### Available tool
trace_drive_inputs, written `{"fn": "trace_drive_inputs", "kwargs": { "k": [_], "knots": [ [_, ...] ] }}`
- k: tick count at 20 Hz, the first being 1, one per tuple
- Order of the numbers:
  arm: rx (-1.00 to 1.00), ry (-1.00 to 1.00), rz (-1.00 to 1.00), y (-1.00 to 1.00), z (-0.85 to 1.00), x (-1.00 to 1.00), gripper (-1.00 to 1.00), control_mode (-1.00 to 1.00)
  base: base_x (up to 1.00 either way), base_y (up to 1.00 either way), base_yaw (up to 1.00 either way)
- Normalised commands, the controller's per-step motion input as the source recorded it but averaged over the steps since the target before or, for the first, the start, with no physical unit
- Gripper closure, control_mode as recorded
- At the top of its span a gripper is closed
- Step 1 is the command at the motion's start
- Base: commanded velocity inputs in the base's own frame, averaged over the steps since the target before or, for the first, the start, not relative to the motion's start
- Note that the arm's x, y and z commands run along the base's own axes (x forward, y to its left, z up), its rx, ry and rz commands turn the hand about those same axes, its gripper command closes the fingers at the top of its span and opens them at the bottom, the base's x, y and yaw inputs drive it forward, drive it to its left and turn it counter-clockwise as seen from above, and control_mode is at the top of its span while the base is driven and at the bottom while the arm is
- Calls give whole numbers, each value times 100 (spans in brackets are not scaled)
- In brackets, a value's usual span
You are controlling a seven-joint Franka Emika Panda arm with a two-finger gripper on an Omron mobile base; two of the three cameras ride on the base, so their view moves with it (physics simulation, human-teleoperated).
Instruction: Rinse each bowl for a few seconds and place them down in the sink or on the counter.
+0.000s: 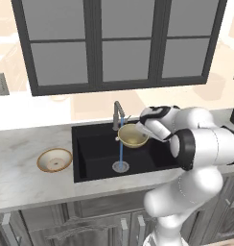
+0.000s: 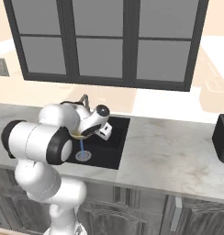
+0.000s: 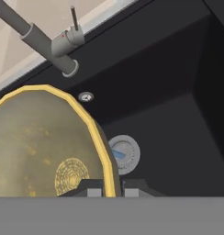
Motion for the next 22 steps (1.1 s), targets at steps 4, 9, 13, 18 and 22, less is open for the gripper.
{"fn": "trace_drive_inputs", "kwargs": {
  "k": [4, 9, 13, 18, 22],
  "knots": [
    [4, 0, 0, 0, -13, 13, 100, -100, 0, 0, 0],
    [4, 0, 0, 3, -18, 15, 100, -100, 0, 0, 0],
    [3, 0, 0, 16, -20, 22, 100, -100, 0, 0, 0],
    [2, 0, 0, 7, -11, 17, 100, -100, 0, 0, 0],
    [0, 0, 0, -4, 0, 0, 100, -100, 0, 0, 0]
  ]
}}
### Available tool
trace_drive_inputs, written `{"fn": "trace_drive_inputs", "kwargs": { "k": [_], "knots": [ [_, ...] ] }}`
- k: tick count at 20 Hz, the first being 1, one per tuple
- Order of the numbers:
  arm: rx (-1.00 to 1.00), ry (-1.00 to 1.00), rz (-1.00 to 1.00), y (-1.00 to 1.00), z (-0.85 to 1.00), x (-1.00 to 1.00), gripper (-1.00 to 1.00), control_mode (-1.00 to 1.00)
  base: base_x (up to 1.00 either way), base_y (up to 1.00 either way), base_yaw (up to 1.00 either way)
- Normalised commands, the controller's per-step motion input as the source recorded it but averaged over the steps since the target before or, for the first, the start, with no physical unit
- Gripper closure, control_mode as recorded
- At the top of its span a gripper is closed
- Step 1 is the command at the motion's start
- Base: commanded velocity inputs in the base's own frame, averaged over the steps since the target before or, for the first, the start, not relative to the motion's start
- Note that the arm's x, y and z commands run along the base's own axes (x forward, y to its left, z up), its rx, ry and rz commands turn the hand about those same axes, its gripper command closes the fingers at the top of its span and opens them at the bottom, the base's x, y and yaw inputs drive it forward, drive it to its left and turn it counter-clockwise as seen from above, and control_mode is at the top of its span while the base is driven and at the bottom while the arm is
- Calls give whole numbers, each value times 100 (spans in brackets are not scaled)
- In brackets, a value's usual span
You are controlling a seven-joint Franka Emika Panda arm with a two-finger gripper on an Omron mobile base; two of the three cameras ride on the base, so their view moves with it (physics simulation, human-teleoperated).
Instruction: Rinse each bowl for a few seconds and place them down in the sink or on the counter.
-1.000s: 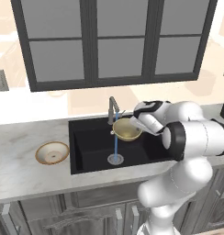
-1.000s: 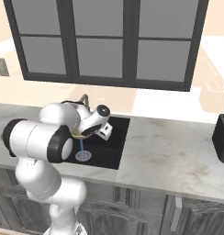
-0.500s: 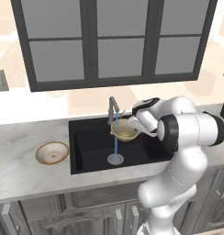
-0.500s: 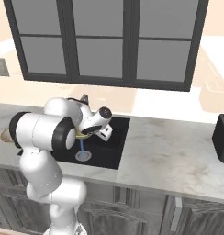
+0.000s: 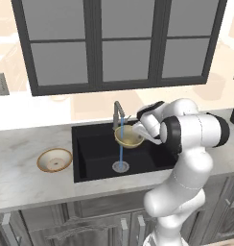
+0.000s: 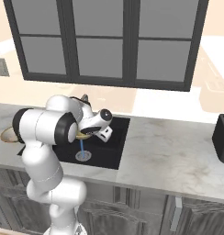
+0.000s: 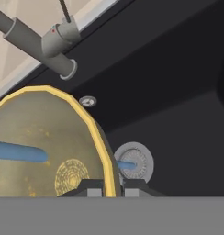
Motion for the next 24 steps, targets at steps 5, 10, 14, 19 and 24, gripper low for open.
{"fn": "trace_drive_inputs", "kwargs": {
  "k": [5, 10, 14, 19, 24],
  "knots": [
    [0, 0, 0, -3, 11, -2, 100, -100, 0, 0, 0],
    [-1, 0, -1, 0, 22, -2, 100, -100, 0, 0, 0],
    [-4, 0, 0, 0, 38, 0, 100, -100, 0, 0, 0],
    [-4, 0, -2, -4, 34, 0, 100, -100, 0, 0, 0],
    [-1, 0, -4, -29, 11, -7, 100, -100, 0, 0, 0]
  ]
}}
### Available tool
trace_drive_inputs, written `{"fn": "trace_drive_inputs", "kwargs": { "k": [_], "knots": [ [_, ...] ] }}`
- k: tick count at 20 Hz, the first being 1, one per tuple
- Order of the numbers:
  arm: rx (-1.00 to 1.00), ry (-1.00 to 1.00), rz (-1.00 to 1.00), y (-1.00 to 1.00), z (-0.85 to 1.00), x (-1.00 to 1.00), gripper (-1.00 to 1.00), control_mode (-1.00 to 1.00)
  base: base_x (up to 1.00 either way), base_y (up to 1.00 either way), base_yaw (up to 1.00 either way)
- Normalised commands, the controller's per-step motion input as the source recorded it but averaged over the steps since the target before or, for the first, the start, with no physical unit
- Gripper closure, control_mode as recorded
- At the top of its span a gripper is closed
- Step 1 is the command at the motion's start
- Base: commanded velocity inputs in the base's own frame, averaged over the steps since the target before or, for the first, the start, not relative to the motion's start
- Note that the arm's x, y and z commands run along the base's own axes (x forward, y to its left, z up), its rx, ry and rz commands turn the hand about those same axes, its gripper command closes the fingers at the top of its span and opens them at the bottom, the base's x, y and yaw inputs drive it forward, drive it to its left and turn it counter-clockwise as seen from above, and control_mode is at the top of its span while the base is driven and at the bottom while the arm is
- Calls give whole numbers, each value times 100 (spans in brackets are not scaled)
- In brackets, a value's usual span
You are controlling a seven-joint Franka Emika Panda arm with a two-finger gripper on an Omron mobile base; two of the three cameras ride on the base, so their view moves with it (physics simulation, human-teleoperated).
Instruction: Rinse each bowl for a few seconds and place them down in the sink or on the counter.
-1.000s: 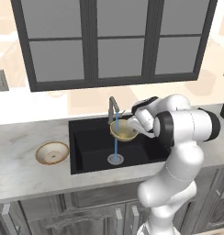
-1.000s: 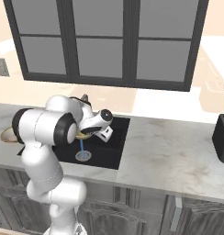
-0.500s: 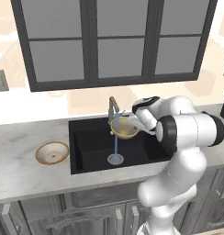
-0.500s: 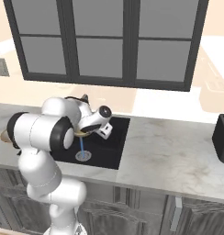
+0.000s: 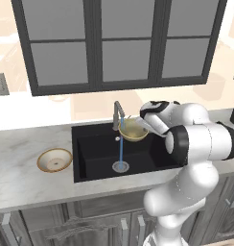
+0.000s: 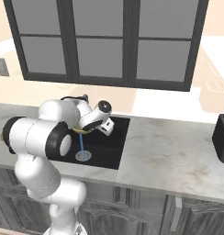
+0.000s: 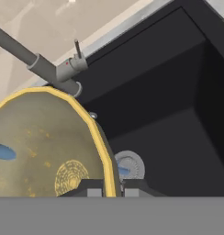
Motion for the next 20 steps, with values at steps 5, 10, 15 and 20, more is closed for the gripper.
{"fn": "trace_drive_inputs", "kwargs": {
  "k": [5, 10, 15, 20],
  "knots": [
    [0, 2, -4, -37, 2, -6, 100, -100, 0, 0, 0],
    [0, 1, -3, -33, 4, -4, 100, -100, 0, 0, 0],
    [-3, 1, -4, -16, 18, -1, 100, -100, 0, 0, 0],
    [-3, 4, -6, -15, 15, -1, 100, -100, 0, 0, 0]
  ]
}}
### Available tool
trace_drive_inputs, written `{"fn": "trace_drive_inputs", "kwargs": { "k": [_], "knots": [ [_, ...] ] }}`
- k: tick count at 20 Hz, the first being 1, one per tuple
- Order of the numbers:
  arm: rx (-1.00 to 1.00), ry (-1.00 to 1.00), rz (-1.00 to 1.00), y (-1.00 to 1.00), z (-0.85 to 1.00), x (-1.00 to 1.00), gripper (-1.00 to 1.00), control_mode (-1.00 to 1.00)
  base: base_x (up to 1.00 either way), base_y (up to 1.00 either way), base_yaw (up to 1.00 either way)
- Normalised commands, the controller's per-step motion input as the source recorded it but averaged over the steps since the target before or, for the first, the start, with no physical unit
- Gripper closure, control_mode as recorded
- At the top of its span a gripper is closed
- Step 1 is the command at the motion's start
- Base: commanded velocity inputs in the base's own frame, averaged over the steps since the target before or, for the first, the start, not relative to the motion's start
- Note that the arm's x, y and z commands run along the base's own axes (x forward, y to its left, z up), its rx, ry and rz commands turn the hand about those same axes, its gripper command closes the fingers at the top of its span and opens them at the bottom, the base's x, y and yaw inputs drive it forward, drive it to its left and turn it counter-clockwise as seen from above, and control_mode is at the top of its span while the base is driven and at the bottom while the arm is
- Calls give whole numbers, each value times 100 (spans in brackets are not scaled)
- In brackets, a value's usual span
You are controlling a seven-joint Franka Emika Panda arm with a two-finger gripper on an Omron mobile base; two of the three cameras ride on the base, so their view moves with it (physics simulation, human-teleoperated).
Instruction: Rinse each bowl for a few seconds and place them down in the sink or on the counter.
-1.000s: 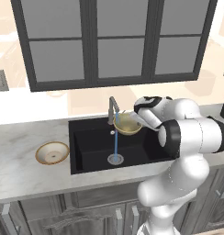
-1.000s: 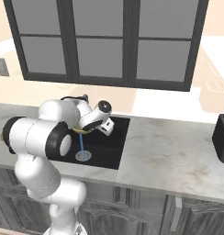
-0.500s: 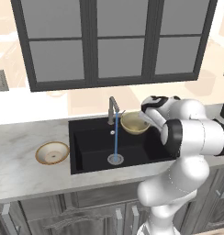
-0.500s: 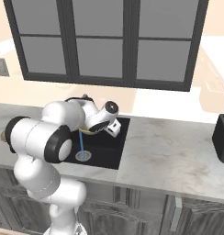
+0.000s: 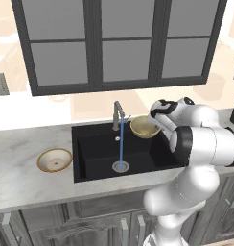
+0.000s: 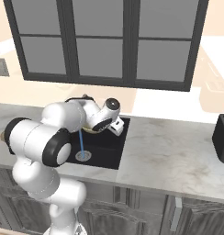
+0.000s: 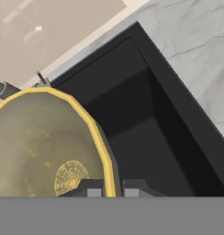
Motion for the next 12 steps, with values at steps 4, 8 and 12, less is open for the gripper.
{"fn": "trace_drive_inputs", "kwargs": {
  "k": [4, 8, 12],
  "knots": [
    [-2, 8, -7, -19, 11, -7, 100, -100, 0, 0, 0],
    [0, 7, -7, -31, 4, -13, 100, -100, 0, 0, 0],
    [0, 4, -5, -37, 6, -20, 100, -100, 0, 0, 0]
  ]
}}
